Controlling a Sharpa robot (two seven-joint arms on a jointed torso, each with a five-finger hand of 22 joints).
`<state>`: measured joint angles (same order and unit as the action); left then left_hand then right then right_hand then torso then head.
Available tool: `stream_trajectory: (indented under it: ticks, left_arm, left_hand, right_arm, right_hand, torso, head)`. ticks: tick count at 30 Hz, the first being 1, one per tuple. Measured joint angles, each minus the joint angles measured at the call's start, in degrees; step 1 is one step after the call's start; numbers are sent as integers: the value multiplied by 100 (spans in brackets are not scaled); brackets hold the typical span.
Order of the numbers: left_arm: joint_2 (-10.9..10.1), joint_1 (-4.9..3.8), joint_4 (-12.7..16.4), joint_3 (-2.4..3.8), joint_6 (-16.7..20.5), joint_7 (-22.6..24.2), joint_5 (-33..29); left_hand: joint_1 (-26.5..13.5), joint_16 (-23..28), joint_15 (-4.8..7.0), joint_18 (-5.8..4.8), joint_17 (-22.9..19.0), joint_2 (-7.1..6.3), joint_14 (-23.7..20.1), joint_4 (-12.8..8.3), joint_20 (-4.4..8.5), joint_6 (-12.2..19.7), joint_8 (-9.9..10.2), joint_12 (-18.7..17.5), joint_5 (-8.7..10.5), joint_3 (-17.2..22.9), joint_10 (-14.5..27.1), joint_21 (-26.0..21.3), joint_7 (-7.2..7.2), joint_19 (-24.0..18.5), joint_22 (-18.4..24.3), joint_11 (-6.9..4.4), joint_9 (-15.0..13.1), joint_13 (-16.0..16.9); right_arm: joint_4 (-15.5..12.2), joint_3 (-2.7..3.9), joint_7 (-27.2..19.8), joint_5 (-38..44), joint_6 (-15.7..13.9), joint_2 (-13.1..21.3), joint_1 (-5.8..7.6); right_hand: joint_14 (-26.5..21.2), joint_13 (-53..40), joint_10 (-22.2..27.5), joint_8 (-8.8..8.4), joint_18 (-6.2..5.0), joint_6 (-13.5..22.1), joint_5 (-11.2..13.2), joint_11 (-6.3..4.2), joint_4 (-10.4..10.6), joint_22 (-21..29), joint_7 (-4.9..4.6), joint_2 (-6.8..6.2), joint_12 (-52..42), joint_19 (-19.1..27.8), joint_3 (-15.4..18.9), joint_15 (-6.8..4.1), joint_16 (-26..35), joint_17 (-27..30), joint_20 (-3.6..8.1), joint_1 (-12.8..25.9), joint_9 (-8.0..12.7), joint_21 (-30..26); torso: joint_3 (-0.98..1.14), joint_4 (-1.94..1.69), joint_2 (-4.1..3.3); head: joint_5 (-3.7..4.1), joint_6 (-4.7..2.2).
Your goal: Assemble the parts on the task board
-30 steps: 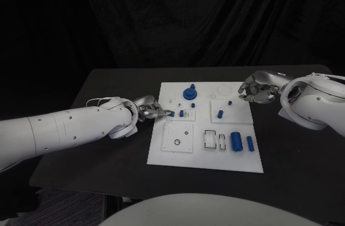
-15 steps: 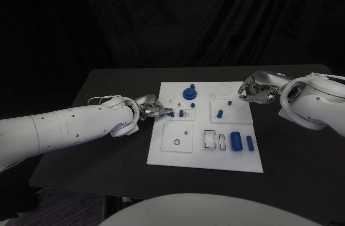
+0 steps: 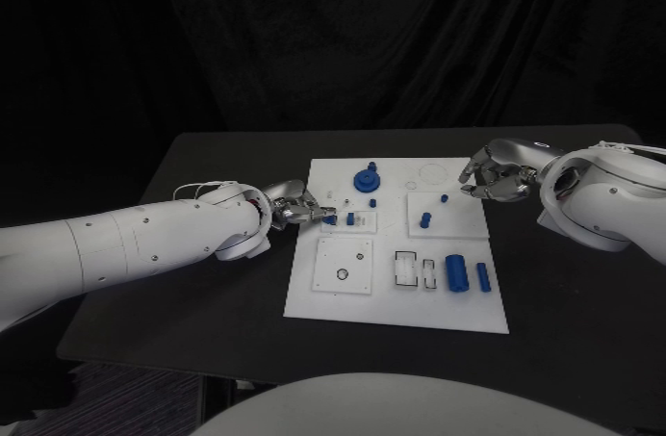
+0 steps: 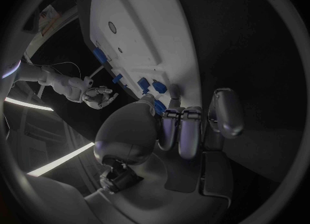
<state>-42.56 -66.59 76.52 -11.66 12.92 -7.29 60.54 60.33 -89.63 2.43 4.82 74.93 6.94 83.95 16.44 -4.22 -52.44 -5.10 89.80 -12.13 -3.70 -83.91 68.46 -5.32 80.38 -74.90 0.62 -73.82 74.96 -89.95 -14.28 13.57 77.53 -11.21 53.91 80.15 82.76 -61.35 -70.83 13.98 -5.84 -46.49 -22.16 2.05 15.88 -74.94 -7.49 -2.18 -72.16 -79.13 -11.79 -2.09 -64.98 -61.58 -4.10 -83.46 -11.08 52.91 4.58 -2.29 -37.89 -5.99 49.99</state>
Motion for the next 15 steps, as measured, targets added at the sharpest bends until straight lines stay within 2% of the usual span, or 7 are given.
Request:
stream_trajectory:
  ticks: [15]
  left_arm:
    - [36,-12,-38,16,-176,-11,-3]
  left_hand:
    - [271,0,1,0,0,-55,0,-104,0,-152,20,0,-111,41,0,0,72,0,0,0,0,0]
  right_arm:
    - [6,0,20,-1,71,-3,-4]
  right_hand:
    - [0,15,21,0,0,0,0,22,0,1,0,0,0,0,0,0,0,7,0,0,1,-39]
  torso:
    - [0,-1,4]
  head:
    - [-9,0]
